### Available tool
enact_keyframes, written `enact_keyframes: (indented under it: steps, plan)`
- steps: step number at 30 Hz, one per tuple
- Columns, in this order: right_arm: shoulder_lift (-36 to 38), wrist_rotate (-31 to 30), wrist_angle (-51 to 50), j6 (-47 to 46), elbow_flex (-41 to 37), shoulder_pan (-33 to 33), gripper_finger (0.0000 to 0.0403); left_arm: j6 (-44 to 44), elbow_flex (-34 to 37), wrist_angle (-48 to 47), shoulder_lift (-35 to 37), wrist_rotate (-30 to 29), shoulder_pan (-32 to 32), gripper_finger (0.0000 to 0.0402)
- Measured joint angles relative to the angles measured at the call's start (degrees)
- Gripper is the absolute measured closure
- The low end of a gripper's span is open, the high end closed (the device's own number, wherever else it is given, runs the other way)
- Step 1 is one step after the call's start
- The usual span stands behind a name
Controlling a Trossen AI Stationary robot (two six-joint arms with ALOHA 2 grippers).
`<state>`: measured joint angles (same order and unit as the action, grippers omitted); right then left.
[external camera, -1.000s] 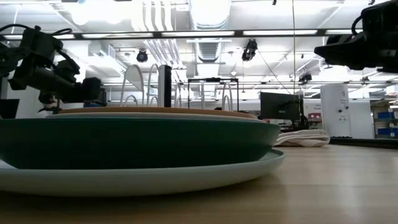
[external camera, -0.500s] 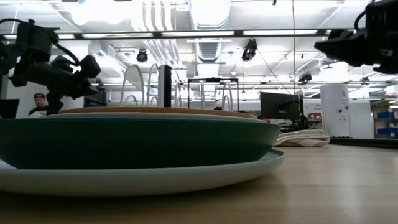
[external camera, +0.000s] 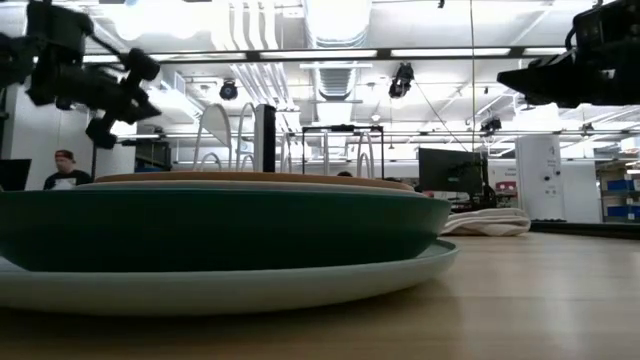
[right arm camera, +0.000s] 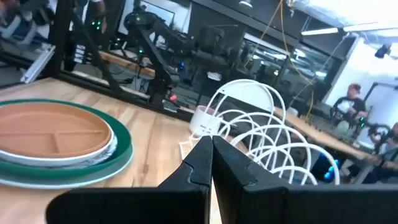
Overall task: Sort dishes
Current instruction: Put the brown plate into the dishwasher rack
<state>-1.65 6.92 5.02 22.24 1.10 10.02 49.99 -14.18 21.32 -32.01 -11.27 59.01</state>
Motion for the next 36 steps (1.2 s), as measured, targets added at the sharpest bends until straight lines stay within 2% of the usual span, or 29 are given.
enact_keyframes:
  steps: [5,7,11,13,17,22,25,28,31,36]
  plan:
    - [0.03,-0.87,0.34,3.61,0.00,0.00,0.0403,-3.69,-8.59,-8.88,-1.36,1.76,-4.17,0.0401]
    - [0.09,-2.04,0.54,3.61,0.00,0.02,0.0403,-10.99,-12.32,-9.75,-2.79,7.50,-5.96,0.0401]
    - [0.09,-2.55,0.36,1.96,0.00,0.01,0.0403,-25.46,-19.90,-9.37,-6.23,22.67,-11.25,0.0401]
    - [0.09,-2.54,0.31,-0.10,0.00,0.01,0.0403,-33.23,-22.52,-10.03,-7.70,26.38,-15.18,0.0401]
    - [0.07,-2.54,0.13,-3.68,0.00,0.01,0.0403,-41.30,-25.58,-11.04,-9.65,25.77,-23.95,0.0401]
    - [0.07,-2.54,-0.09,-6.14,0.00,0.02,0.0403,-48.92,-25.67,-12.39,-9.87,23.12,-34.88,0.0402]
    - [0.07,-2.51,-0.08,-5.68,0.00,0.01,0.0403,-50.83,-25.45,-15.36,-9.71,18.23,-39.88,0.0401]
    - [0.07,-2.54,-0.04,-5.27,0.00,0.02,0.0403,-47.35,-25.45,-17.43,-9.80,12.29,-42.83,0.0401]
    - [0.07,-2.51,-0.04,-5.68,-0.02,0.00,0.0403,-44.33,-25.45,-18.38,-10.59,12.24,-44.55,0.0402]
    - [0.07,-2.48,0.15,-5.66,-0.02,0.01,0.0403,-44.11,-25.53,-18.24,-11.82,12.23,-45.12,0.0401]
